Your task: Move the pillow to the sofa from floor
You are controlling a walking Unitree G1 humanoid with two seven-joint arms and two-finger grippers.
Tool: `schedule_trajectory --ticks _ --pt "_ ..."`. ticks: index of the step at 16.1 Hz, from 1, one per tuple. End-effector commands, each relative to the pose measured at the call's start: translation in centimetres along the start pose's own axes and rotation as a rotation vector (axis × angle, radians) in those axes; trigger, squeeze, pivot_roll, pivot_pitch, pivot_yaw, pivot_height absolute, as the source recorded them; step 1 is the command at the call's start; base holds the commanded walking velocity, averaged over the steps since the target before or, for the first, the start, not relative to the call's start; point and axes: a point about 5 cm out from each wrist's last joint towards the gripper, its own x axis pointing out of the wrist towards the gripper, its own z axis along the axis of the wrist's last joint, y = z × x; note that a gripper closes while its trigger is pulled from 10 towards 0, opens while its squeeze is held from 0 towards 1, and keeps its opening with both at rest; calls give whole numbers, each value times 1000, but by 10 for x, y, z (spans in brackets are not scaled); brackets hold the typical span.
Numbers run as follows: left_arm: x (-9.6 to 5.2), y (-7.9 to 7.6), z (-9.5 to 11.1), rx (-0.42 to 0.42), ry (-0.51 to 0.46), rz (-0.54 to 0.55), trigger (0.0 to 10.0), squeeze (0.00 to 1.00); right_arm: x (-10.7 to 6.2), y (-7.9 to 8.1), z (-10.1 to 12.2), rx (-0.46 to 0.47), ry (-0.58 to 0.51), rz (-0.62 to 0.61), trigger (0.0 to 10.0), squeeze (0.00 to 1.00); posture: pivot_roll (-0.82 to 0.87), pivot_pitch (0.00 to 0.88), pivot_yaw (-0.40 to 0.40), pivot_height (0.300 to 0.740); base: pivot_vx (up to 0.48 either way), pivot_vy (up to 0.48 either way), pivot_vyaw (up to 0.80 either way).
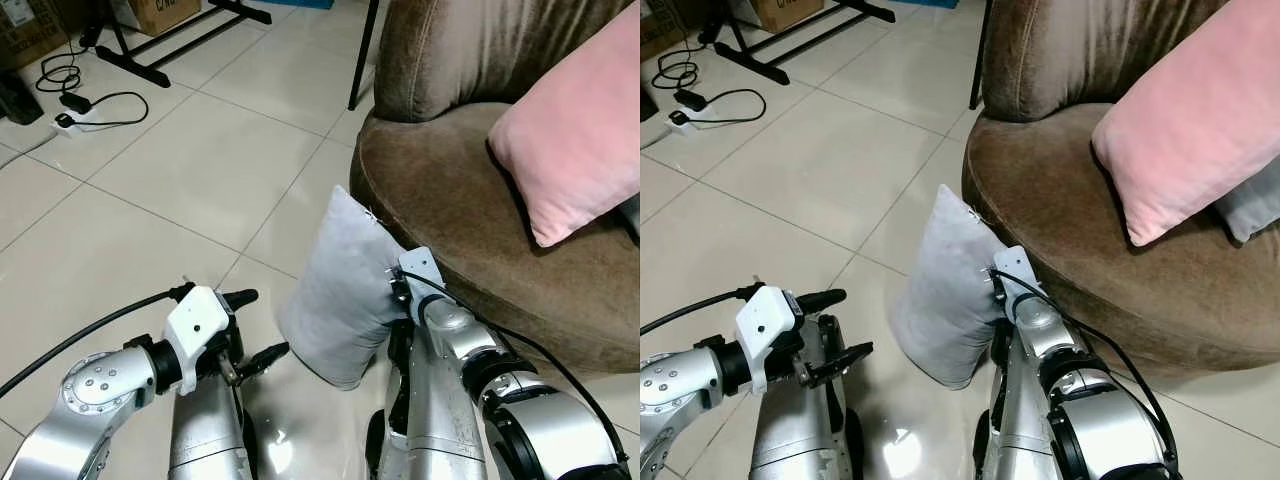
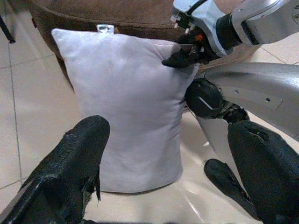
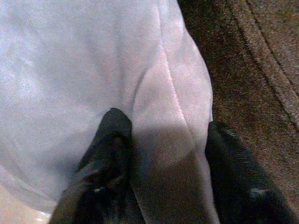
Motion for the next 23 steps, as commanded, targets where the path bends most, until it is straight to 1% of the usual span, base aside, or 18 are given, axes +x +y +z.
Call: schedule_trajectory --ticks 1,8,12,13,14,15,16,17,19,20,21,22,23 --pt "-1 -3 0 7 10 -15 10000 0 -1 1 -13 8 53 9 0 0 97 177 -54 446 0 0 0" --pt "4 1 2 11 16 -21 10000 0 -1 5 -9 10 38 34 0 0 96 148 -52 446 0 0 0" --pt "5 4 1 16 19 -24 10000 0 -1 12 -9 17 33 70 0 0 97 118 -55 446 0 0 0" --pt "6 5 0 17 18 -19 10000 0 -1 15 -9 24 27 84 0 0 99 98 -56 446 0 0 0" --pt "7 8 -1 11 12 11 10000 0 -1 20 -7 53 4 120 0 0 102 72 -53 446 0 0 0" --pt "7 8 -1 6 8 25 10000 0 -2 22 -6 65 -6 133 0 0 102 65 -53 446 0 0 0" --pt "7 13 -2 5 -3 117 10000 0 -2 24 -3 202 -45 156 0 0 106 13 -54 446 0 0 0" --pt "7 14 -3 6 -4 135 10000 0 -2 24 -3 232 -50 156 0 0 106 13 -54 446 0 0 0" --pt "4 27 -2 -33 -37 313 10000 0 -6 24 -2 336 -127 219 0 0 107 0 -58 446 0 0 0" --pt "3 29 -3 -36 -41 338 10000 0 -7 24 -3 360 -142 227 0 0 106 0 -60 446 0 0 0" --pt "-2 32 -3 -28 -42 406 10000 0 -12 23 -3 423 -203 247 0 0 101 0 -60 446 0 0 0" --pt "-5 34 -1 -17 -52 462 10000 0 -21 21 0 491 -276 268 0 0 89 0 -57 446 0 0 0" --pt "-6 38 3 -14 -71 515 10000 0 -34 20 10 555 -359 291 0 0 79 0 -54 446 0 0 0"
